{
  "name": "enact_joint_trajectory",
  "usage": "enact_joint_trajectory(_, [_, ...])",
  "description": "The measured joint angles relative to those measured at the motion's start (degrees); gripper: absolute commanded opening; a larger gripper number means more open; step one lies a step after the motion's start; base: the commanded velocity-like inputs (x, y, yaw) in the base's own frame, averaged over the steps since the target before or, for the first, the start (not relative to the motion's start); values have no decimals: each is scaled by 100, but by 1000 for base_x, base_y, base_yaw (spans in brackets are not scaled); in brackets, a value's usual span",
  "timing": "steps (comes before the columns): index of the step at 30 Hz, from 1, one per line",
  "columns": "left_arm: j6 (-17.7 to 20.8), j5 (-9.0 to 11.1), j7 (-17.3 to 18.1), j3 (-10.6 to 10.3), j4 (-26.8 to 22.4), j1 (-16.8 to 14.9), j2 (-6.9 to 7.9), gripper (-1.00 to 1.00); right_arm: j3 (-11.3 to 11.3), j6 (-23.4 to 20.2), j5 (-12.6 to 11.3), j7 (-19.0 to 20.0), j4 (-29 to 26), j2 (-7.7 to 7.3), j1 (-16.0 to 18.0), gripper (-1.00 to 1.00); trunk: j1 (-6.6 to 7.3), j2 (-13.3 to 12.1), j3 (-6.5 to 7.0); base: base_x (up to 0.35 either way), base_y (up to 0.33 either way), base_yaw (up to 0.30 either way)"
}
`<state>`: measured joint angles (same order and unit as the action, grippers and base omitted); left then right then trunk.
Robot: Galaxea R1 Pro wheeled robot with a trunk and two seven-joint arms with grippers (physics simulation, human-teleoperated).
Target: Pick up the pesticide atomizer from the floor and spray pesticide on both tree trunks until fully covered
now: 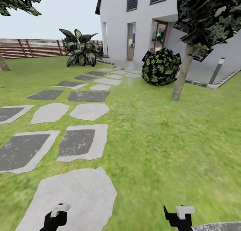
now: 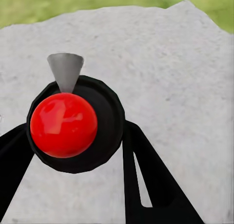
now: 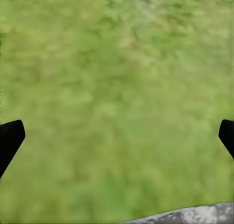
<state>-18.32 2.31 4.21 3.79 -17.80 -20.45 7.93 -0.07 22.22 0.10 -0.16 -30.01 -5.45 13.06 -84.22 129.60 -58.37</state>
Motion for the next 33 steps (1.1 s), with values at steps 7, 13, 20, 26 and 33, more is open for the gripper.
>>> enact_joint_trajectory(7, [2,0,0,0,-2,2,1,-100,6,2,4,-6,2,16,1,100,154,-281,139,0,0,200])
enact_joint_trajectory(13, [8,0,0,0,-2,2,1,-100,6,3,4,-8,2,18,1,100,154,-282,159,0,0,254])
enact_joint_trajectory(20, [9,0,0,0,-2,2,1,-100,6,3,0,-8,2,18,2,100,154,-282,183,0,0,257])
enact_joint_trajectory(26, [9,4,0,0,-2,2,-6,-100,6,3,2,-8,2,18,2,100,155,-282,209,25,0,256])
enact_joint_trajectory(33, [8,0,-2,0,-1,2,-8,-100,6,3,0,-8,2,18,2,100,158,-282,243,287,0,254])
